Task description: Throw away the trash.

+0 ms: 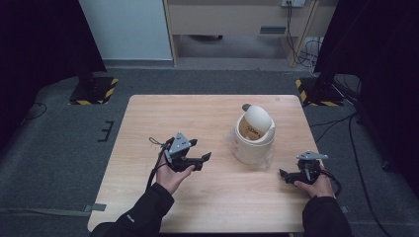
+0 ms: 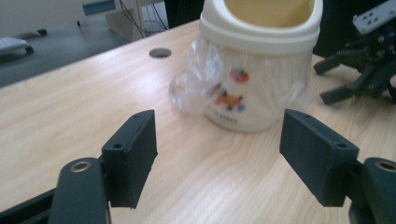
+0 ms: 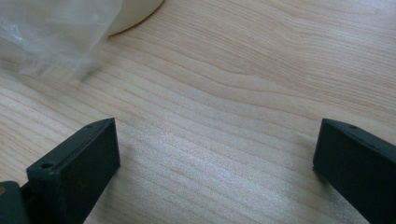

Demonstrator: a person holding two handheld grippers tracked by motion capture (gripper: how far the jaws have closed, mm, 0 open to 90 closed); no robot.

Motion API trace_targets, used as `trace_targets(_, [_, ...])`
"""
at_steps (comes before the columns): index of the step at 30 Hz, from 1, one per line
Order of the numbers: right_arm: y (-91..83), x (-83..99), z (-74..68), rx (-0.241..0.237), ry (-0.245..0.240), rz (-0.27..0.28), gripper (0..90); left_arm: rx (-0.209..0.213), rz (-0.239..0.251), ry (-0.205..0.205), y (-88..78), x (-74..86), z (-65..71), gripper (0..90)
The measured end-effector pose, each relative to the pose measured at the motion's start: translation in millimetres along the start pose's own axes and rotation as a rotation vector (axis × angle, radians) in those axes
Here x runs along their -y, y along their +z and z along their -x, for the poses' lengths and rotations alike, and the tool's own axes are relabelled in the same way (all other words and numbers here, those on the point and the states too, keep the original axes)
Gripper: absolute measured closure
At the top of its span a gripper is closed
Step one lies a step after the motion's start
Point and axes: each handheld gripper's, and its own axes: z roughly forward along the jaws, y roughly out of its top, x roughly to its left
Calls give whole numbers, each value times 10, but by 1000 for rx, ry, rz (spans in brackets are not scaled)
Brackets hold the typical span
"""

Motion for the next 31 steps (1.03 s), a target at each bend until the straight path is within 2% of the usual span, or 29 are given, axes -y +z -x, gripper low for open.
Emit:
trace_targets(4, [0, 0, 0, 0, 0, 0, 7, -5, -35, -2, -74, 181, -41, 239])
trace_targets(13, [0, 0, 0, 0, 0, 0, 7, -57, -170, -63, -200, 543, -234, 155])
trace_targets(18, [0, 0, -1, 0, 0, 0, 6, -92, -277, -120, -299, 765, -372, 127])
trace_targets(21, [0, 0, -1, 0, -1, -1, 6, -130, -345, -121, -346, 869, -464, 112])
trace_targets(23, [0, 0, -1, 0, -1, -1, 6, -157, -388, -136, -373, 940, -555, 106])
trace_targets(26, [0, 0, -1, 0, -1, -1, 6, -173, -401, -148, -383, 970, -600, 101])
trace_targets(31, [0, 0, -1, 0, -1, -1, 6, -196, -421, -143, -351, 997, -655, 102])
